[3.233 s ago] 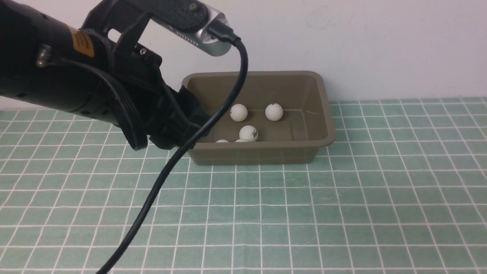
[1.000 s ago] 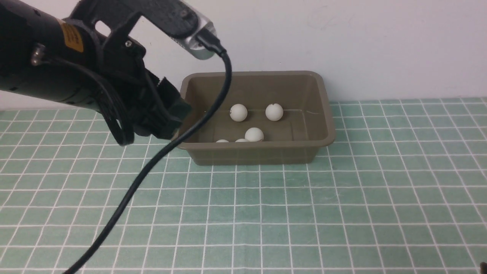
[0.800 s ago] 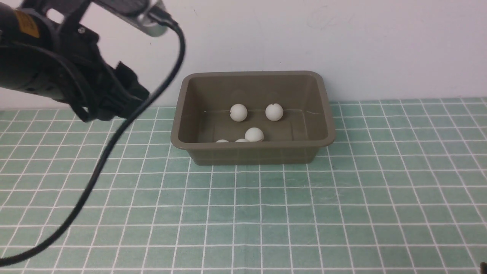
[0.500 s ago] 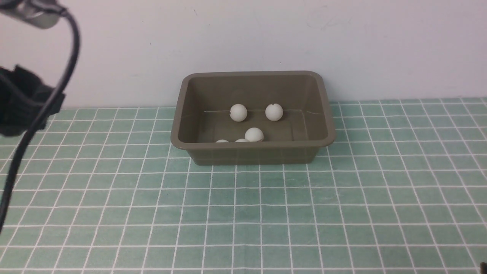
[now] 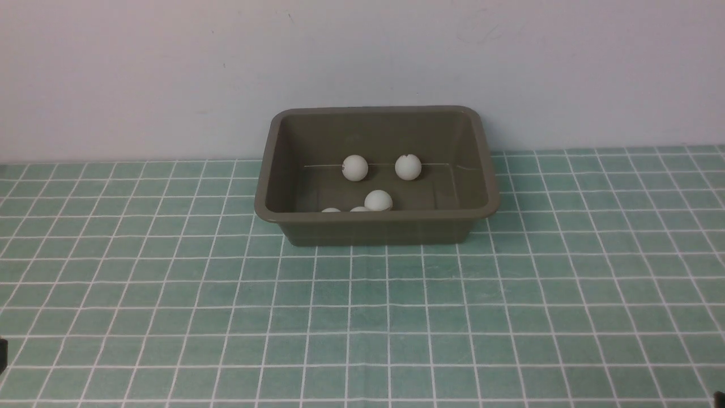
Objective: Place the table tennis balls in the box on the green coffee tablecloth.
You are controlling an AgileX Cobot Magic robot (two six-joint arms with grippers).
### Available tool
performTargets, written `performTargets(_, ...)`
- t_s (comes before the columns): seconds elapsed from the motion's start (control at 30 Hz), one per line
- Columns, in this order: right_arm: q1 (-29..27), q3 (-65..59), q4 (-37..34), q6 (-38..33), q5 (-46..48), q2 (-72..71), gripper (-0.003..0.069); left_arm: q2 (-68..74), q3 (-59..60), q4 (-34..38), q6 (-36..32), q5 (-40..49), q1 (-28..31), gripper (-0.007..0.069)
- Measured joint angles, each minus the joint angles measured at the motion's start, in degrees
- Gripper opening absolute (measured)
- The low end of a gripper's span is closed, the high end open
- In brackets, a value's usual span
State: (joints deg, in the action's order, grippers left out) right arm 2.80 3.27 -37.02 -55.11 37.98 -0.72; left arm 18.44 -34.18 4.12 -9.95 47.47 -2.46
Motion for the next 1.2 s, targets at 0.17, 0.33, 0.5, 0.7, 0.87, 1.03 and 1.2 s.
performTargets(0.17, 0.0, 0.0, 0.0, 0.0, 0.0, 0.0, 0.0441, -3.9, 7.2, 0.0, 0.0, -8.2, 0.0, 0.0426)
performTargets(0.33, 0.0, 0.0, 0.0, 0.0, 0.0, 0.0, 0.0441, -4.2, 15.5, 0.0, 0.0, -21.5, 0.0, 0.0426)
performTargets(0.5, 0.0, 0.0, 0.0, 0.0, 0.0, 0.0, 0.0441, -4.2, 23.6, -1.4, 0.0, -30.2, 0.0, 0.0426)
performTargets(0.7, 0.0, 0.0, 0.0, 0.0, 0.0, 0.0, 0.0441, -5.0, 27.9, -2.4, 0.0, -30.8, 0.0, 0.0426)
performTargets(0.87, 0.0, 0.0, 0.0, 0.0, 0.0, 0.0, 0.0441, -9.2, 31.2, -2.3, 0.2, -28.6, 0.0, 0.0426)
performTargets(1.03, 0.0, 0.0, 0.0, 0.0, 0.0, 0.0, 0.0441, -11.4, 32.1, -1.5, 0.6, -23.9, 0.0, 0.0426)
performTargets(1.2, 0.0, 0.0, 0.0, 0.0, 0.0, 0.0, 0.0441, -13.9, 32.9, -1.3, 0.6, -23.7, 0.0, 0.0426)
